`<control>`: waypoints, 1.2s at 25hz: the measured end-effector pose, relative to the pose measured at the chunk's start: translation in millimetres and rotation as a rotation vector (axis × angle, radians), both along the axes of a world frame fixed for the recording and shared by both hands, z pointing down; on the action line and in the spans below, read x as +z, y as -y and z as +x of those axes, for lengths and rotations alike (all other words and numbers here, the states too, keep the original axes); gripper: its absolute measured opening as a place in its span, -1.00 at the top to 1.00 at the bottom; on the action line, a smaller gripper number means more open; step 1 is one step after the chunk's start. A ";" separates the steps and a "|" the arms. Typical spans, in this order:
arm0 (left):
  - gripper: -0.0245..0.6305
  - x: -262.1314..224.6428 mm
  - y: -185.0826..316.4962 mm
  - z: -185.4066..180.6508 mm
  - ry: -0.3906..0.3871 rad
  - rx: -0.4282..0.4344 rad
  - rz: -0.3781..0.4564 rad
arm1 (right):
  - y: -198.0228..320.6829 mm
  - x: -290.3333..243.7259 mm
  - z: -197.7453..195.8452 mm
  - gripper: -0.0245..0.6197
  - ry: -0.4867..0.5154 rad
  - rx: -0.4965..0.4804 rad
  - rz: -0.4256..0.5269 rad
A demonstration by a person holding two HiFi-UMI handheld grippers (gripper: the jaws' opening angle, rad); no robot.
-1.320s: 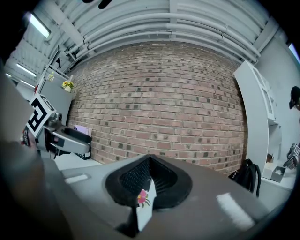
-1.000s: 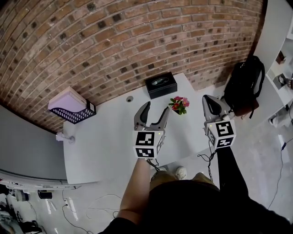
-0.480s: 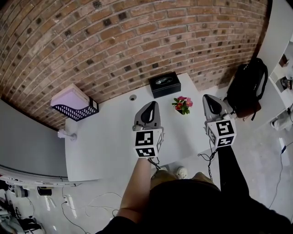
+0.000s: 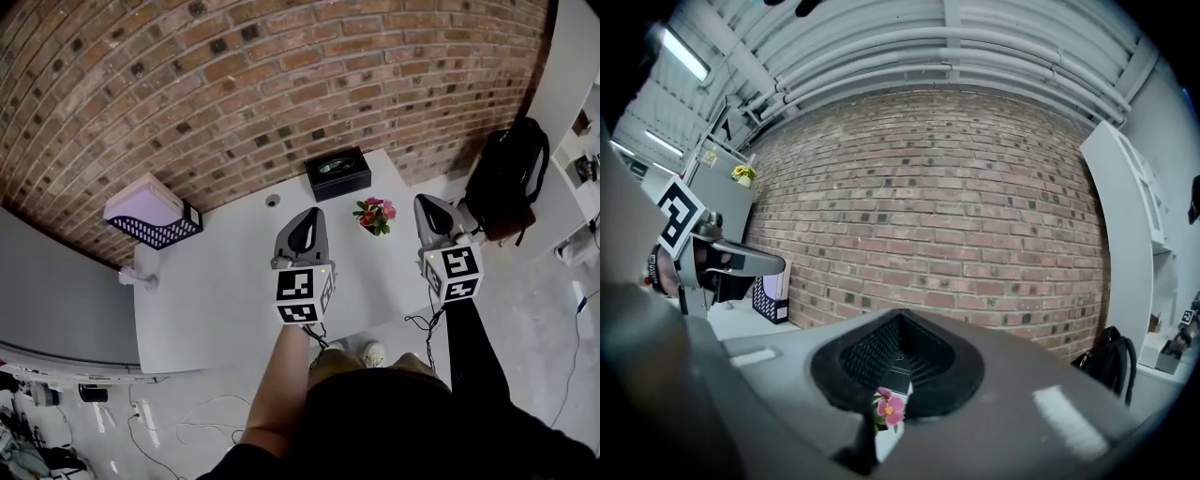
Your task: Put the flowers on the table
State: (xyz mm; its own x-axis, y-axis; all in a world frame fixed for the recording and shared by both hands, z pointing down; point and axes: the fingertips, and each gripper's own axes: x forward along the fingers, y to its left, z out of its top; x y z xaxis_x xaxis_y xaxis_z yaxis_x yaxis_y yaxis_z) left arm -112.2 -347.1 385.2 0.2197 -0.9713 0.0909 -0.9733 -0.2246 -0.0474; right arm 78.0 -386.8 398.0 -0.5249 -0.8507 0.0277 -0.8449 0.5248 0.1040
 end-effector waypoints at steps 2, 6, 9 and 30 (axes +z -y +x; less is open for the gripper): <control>0.90 -0.1 0.7 -0.4 0.002 0.000 -0.001 | 0.7 0.1 -1.0 0.92 0.003 0.000 -0.004; 0.90 3.2 2.1 -3.5 -0.003 -0.011 -0.010 | 2.3 3.3 -0.5 0.92 0.006 -0.001 -0.010; 0.90 4.9 3.4 -4.9 -0.007 -0.017 -0.014 | 2.1 1.2 -3.8 0.92 0.006 -0.009 -0.013; 0.90 8.1 17.1 0.2 0.005 -0.019 -0.016 | 10.2 10.8 -4.4 0.92 -0.055 -0.029 -0.011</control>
